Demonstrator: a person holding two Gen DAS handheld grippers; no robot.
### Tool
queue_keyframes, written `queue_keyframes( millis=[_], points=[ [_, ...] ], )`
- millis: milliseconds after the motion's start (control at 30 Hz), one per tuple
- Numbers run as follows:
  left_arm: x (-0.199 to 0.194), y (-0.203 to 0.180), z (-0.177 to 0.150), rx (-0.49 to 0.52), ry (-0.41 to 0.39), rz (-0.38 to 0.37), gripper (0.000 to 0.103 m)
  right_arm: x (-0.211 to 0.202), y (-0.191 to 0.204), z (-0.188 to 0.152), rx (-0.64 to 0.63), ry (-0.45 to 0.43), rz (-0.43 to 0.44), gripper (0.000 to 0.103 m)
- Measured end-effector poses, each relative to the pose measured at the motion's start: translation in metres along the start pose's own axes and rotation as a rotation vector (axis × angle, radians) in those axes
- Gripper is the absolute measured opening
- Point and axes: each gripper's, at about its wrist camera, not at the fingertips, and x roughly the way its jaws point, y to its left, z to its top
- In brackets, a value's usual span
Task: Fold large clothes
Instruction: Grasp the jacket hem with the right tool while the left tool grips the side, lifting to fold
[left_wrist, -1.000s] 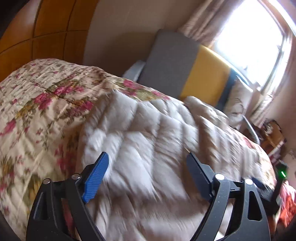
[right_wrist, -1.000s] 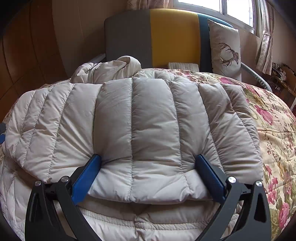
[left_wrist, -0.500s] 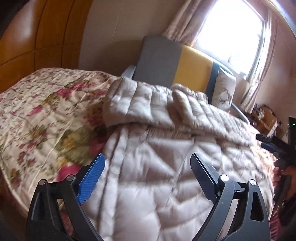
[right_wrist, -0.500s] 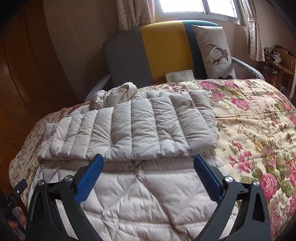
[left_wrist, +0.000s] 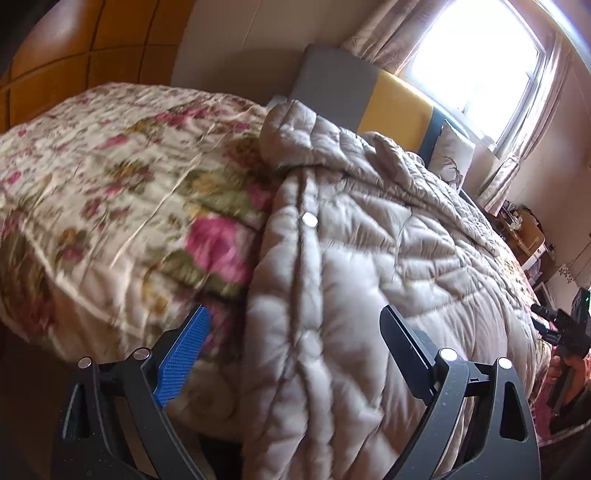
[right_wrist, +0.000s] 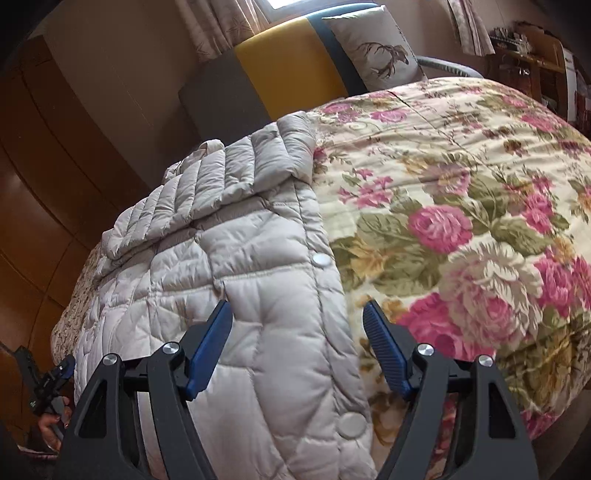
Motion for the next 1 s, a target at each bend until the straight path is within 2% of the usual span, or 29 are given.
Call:
queue_keyframes(
  millis=[233, 500, 567, 633, 667, 767, 867, 967, 1000],
  points=[
    [-0.010, 0.010, -0.022, -0.024, 0.036, -0.061, 0.091, -0.013, -0.016, -0.029, 0.053, -0.007, 0.165, 0.073],
    [0.000, 0.028, -0.047, -0.153, 0.178, -0.203, 0.087, -0.017, -0.024, -0.051, 0.090, 0.025, 0.291, 0.073],
    [0.005, 0.032, -0.051, -0.176, 0.211, -0.242, 0.087, -0.015, -0.030, -0.058, 0.115, 0.048, 0.320, 0.067],
    [0.009, 0.032, -0.058, -0.192, 0.249, -0.278, 0.079, -0.014, -0.036, -0.065, 0.151, 0.060, 0.368, 0.065],
    [0.011, 0.031, -0.061, -0.196, 0.262, -0.303, 0.077, -0.015, -0.040, -0.068, 0.170, 0.061, 0.395, 0.065],
    [0.012, 0.024, -0.064, -0.179, 0.288, -0.359, 0.072, -0.012, -0.047, -0.075, 0.220, 0.097, 0.475, 0.065],
    [0.016, 0.008, -0.071, -0.122, 0.347, -0.430, 0.072, -0.012, -0.047, -0.080, 0.202, 0.133, 0.490, 0.065],
    [0.019, -0.011, -0.083, -0.059, 0.407, -0.458, 0.072, -0.009, -0.045, -0.091, 0.187, 0.177, 0.504, 0.065],
    [0.020, -0.015, -0.085, -0.046, 0.416, -0.457, 0.068, -0.008, -0.044, -0.094, 0.189, 0.184, 0.504, 0.065]
  ],
)
